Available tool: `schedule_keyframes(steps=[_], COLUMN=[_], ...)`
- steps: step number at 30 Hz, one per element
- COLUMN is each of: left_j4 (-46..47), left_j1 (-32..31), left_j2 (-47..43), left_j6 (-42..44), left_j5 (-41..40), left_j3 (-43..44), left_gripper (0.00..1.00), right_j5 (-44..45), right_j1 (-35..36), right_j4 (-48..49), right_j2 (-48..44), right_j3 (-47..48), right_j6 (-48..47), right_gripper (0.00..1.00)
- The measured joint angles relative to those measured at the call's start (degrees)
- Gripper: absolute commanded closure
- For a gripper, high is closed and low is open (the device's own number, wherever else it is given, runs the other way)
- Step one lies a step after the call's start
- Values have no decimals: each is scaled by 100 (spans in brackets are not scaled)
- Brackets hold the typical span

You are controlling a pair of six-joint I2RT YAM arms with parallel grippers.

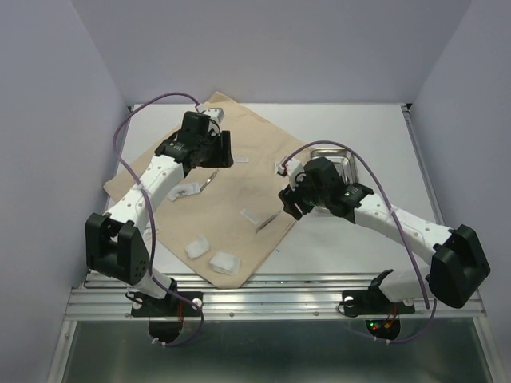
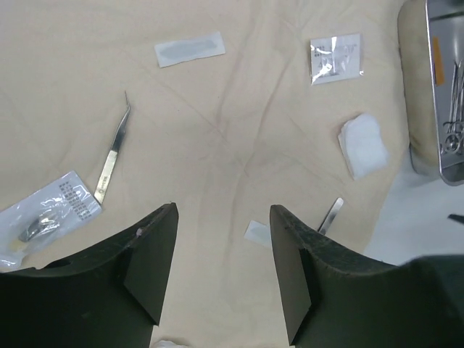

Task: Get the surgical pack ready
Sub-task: Pick up the medical item from the surgical kit.

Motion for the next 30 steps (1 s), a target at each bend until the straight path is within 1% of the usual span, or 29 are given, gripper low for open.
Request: schedule_keyframes(steps=[7, 14, 18, 26, 30], left_j4=[-129, -201, -212, -216, -199], left_j1=[664, 787, 828, 1005, 1088], left_j2=[-385, -820, -898, -898, -898], left_j6=[-518, -658, -671, -660, -638], left_j5=[149, 151, 146, 133, 146], left_j3=[-356, -625, -789, -1095, -1139], left_gripper=[36, 37, 36, 37, 37], right_j5=[-437, -688, -776, -844, -844], right_j1=[511, 651, 660, 765, 765], right_j4=[144, 129, 105, 90, 133], right_j2=[1014, 1963, 2306, 2785, 2846], right_j3=[289, 732, 870, 942, 942], right_j6=[-1178, -2024, -2295, -2492, -2485], right_gripper=[35, 35, 35, 40, 47])
